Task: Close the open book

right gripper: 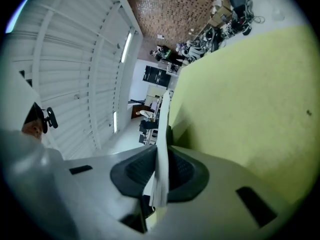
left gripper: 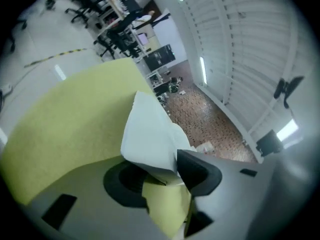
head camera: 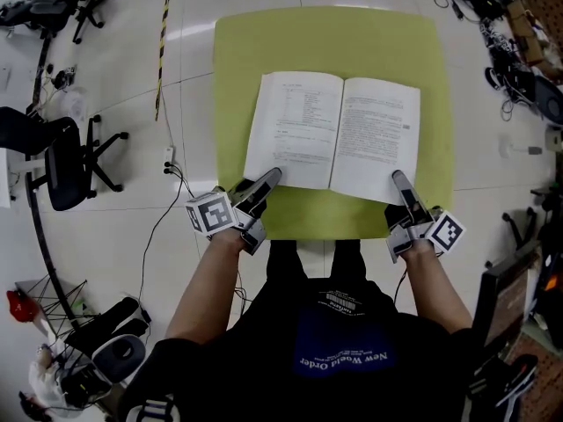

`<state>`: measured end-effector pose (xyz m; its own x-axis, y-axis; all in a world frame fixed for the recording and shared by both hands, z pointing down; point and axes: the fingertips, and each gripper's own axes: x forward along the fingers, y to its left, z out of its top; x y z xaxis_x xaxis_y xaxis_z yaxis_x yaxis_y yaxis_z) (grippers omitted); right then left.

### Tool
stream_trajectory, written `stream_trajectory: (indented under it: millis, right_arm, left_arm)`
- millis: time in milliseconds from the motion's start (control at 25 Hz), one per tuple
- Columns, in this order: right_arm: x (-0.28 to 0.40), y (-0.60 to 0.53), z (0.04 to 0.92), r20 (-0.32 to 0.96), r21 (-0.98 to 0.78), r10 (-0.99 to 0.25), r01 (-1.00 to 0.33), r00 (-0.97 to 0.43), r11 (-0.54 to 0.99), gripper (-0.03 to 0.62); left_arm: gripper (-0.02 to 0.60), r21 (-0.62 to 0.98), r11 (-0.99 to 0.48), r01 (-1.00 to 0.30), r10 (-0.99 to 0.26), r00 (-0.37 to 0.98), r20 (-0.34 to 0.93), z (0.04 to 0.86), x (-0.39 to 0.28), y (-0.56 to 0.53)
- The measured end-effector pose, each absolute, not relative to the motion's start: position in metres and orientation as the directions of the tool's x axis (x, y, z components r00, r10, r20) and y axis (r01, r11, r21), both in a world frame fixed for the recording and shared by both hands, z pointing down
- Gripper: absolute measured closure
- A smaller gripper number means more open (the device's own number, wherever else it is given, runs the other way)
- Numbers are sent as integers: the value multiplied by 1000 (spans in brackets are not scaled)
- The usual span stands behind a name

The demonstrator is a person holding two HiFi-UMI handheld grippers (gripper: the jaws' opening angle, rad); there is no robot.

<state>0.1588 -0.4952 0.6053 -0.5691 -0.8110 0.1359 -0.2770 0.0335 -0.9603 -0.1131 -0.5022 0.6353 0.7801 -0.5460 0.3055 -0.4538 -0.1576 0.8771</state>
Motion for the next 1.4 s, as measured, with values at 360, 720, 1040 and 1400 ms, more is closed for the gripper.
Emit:
stream_trajectory:
  millis: [360, 720, 1040, 1400]
  right_arm:
    - [125, -504, 560, 143, -850, -724, -458, -675, 260, 554]
    - [81, -514, 530, 296, -649, -581, -605, -759, 460, 538]
    - [60, -519, 514, 406, -508, -371, -543, -835, 668, 437]
    - [154, -539, 528, 407, -515, -466, -618, -786, 594, 434]
  left_arm:
    - [400, 431, -680, -593, -460, 803, 379, 557, -56, -496]
    - [402, -102, -954, -281, -275, 693, 667, 556, 17, -465]
    - [402, -316, -927, 200, -167, 535, 828, 564, 31, -464]
    - [402, -405, -857, 319, -167, 572, 803, 564, 99, -472]
